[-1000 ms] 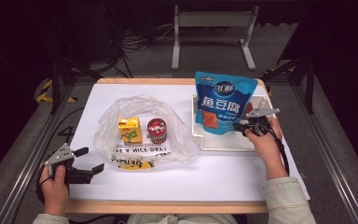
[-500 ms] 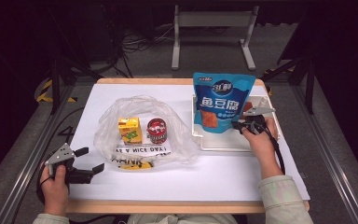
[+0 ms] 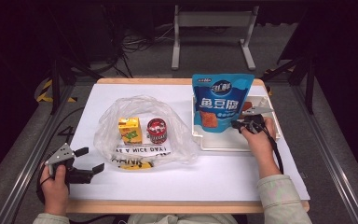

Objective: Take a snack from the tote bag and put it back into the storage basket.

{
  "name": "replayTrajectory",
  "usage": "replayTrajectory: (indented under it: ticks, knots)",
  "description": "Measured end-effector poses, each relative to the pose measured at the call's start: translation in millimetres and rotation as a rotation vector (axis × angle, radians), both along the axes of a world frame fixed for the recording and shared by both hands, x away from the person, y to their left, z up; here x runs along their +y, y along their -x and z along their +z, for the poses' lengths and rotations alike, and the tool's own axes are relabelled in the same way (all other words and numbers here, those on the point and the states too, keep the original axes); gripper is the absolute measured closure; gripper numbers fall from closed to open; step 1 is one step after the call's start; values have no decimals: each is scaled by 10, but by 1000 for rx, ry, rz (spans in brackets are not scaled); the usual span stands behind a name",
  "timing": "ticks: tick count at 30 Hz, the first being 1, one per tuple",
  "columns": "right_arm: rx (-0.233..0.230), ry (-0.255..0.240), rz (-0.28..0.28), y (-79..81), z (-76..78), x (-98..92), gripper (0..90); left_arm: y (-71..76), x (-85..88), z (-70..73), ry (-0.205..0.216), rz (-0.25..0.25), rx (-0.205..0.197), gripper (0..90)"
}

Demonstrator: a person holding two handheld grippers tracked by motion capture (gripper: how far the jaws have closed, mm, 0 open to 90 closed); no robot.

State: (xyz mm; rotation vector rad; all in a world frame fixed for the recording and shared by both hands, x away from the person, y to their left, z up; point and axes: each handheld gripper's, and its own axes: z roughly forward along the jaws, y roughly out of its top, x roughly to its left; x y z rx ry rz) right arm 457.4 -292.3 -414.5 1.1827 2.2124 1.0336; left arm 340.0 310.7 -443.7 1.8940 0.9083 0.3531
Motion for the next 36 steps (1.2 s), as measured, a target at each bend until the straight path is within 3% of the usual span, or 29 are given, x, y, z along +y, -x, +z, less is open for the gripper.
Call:
replayTrajectory:
  ticks: [5, 16, 22, 36]
  knots:
    - [4, -8, 17, 58, 44, -3, 900, -19, -7, 3, -1, -5, -2, 29]
    - [-50, -60, 55, 298, 345, -94, 826, -33, -1, 9, 5, -10, -8, 29]
    - [-92, -113, 102, 437, 572, -95, 676, -34, 0, 16, 8, -11, -10, 29]
    - [-105, -178, 184, 573, 759, 11, 429, -31, -4, 25, 6, -15, -13, 29]
